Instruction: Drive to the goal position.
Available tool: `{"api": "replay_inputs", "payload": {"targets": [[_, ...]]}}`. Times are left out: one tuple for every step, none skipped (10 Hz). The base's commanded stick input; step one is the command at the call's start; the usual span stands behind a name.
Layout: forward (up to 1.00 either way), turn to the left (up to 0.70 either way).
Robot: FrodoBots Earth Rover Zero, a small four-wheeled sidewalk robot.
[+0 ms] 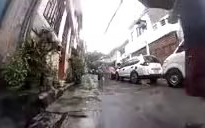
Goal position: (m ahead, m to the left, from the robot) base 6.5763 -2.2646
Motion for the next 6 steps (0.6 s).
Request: {"api": "replay_inputs", "payload": {"targets": [[0.99, 0.00], [0.99, 0.22], [0.99, 0.40], [0.99, 0.27], [0.99, 0.00], [0.99, 0.00]]}}
